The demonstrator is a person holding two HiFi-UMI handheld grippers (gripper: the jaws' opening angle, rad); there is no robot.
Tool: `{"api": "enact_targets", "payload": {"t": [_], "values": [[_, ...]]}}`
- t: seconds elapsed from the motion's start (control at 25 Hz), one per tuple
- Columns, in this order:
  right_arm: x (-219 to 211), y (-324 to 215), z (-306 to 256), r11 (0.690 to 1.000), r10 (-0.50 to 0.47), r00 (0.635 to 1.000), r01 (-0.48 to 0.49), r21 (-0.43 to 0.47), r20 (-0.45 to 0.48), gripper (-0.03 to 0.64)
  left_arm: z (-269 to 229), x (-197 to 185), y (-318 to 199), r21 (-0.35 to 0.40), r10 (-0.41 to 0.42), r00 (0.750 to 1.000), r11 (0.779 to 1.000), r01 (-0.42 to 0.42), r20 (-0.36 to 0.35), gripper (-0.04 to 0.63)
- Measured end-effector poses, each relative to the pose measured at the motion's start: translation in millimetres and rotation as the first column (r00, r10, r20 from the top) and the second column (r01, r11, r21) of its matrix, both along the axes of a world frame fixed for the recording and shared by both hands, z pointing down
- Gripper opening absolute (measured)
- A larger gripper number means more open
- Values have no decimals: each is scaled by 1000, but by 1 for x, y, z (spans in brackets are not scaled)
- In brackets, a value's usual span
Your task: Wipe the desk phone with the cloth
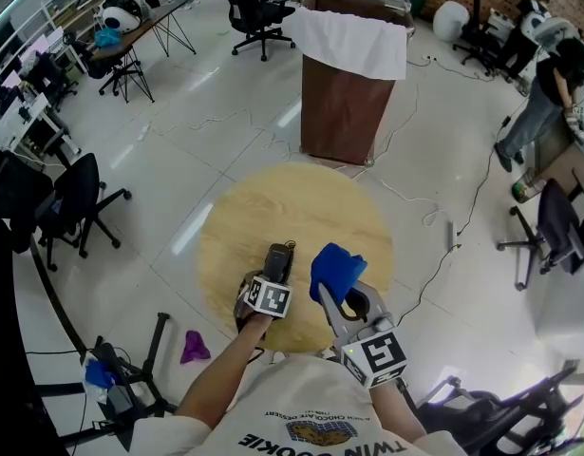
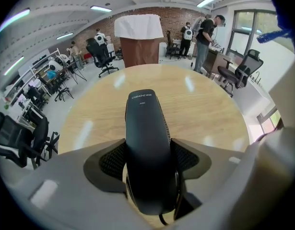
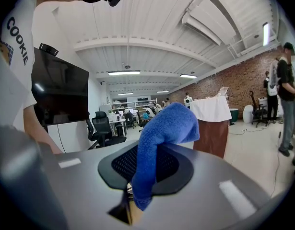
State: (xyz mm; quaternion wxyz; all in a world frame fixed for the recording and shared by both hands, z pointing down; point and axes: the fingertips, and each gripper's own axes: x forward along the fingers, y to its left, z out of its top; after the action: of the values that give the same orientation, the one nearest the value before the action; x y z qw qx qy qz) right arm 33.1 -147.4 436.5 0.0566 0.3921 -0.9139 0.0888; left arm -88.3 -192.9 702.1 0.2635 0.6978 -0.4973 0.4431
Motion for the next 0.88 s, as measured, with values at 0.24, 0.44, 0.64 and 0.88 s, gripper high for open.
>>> {"api": "enact_targets", "payload": {"t": [0.24, 0.44, 0.64, 0.88], "values": [[1, -3, 4, 1000, 0, 1000, 0, -13, -3, 60, 0, 0, 0, 28, -16, 998, 999, 18, -63, 272], [0, -4, 3, 1000, -4, 1000, 4, -12, -4, 60, -2, 1, -1, 38, 1, 994, 999, 3, -107, 262], [1, -3, 1, 1000, -2, 1000, 2, -12, 2, 60, -5, 1, 1, 49, 34, 991, 998, -28, -131, 258], [1, -5, -3, 1000, 1, 1000, -1, -6, 10, 60, -25, 10, 6, 72, 37, 980, 997, -23, -193, 256]]}}
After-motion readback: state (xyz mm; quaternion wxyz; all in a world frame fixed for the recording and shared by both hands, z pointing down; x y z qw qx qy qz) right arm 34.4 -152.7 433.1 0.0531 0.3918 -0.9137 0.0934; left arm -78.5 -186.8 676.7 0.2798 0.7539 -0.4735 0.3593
